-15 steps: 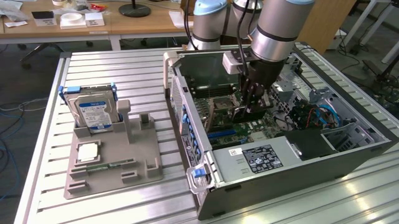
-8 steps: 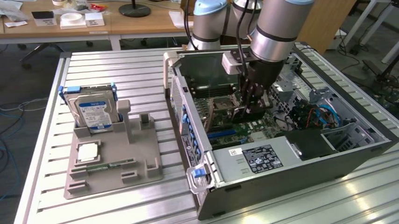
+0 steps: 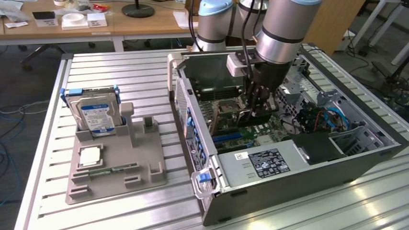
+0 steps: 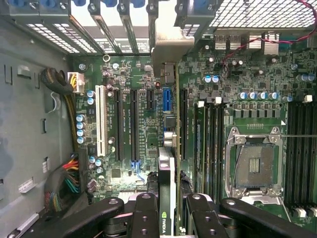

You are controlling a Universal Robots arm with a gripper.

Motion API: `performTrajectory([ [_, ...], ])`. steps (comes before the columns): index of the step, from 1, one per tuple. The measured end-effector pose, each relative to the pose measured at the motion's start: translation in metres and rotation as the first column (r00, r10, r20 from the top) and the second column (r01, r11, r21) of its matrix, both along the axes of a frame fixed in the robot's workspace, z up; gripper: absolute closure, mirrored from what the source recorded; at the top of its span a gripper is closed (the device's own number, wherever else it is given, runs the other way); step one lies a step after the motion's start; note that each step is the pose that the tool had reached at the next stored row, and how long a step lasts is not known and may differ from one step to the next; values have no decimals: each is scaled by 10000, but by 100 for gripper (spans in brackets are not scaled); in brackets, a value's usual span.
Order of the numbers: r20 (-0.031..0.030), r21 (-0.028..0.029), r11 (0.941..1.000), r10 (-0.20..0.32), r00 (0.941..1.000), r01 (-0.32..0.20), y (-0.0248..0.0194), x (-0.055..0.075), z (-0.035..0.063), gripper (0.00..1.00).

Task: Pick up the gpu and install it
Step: 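Insert the gpu into the slot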

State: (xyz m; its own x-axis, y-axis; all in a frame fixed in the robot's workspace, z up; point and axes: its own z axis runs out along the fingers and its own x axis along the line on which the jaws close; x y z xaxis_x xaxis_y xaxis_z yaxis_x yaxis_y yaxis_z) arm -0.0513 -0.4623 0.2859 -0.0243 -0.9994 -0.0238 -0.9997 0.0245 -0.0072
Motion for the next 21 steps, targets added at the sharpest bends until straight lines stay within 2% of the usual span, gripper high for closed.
performTrajectory([
  [5, 20, 19, 10000, -1, 10000, 1, -3, -19, 0, 73],
  [17, 22, 19, 10000, 0, 10000, 0, -3, -24, -11, 73],
  [21, 24, 22, 10000, -1, 10000, 1, -3, -61, -14, 73],
])
